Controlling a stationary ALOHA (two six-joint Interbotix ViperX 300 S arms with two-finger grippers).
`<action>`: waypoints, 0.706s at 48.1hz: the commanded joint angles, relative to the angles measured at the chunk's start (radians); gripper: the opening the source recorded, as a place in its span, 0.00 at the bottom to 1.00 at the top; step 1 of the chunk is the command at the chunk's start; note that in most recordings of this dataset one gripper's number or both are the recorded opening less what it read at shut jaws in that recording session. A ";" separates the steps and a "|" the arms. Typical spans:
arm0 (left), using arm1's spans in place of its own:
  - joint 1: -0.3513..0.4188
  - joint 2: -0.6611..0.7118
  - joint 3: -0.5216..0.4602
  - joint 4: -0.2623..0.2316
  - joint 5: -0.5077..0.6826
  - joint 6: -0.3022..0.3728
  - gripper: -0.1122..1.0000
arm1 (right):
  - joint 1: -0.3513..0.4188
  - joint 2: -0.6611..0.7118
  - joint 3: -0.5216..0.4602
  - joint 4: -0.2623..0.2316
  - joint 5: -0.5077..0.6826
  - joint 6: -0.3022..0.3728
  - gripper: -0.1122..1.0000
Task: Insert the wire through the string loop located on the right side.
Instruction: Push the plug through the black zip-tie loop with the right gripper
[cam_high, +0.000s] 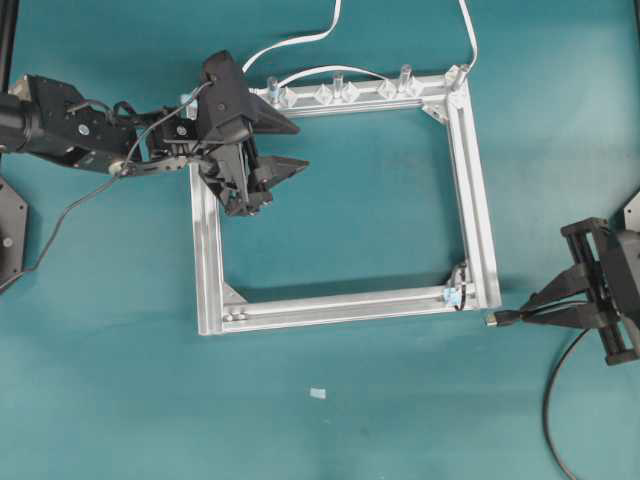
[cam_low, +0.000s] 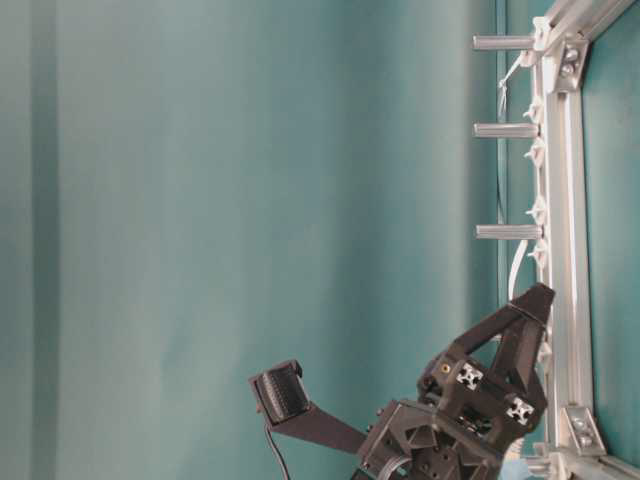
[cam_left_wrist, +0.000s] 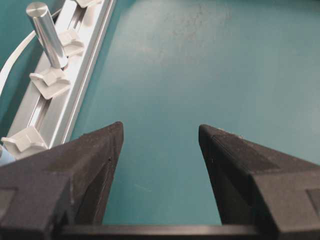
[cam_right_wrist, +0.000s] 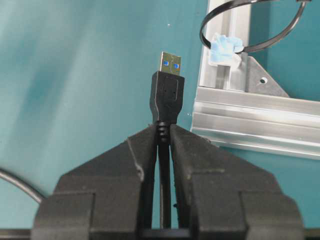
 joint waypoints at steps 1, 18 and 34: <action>0.009 -0.011 -0.017 -0.002 -0.005 -0.005 0.68 | -0.011 -0.002 -0.015 -0.002 -0.003 -0.002 0.21; 0.011 -0.011 -0.018 -0.002 -0.005 -0.005 0.68 | -0.095 -0.003 -0.006 -0.020 -0.003 -0.005 0.21; 0.011 -0.011 -0.020 -0.002 -0.005 -0.005 0.68 | -0.141 -0.002 -0.011 -0.057 0.014 -0.005 0.21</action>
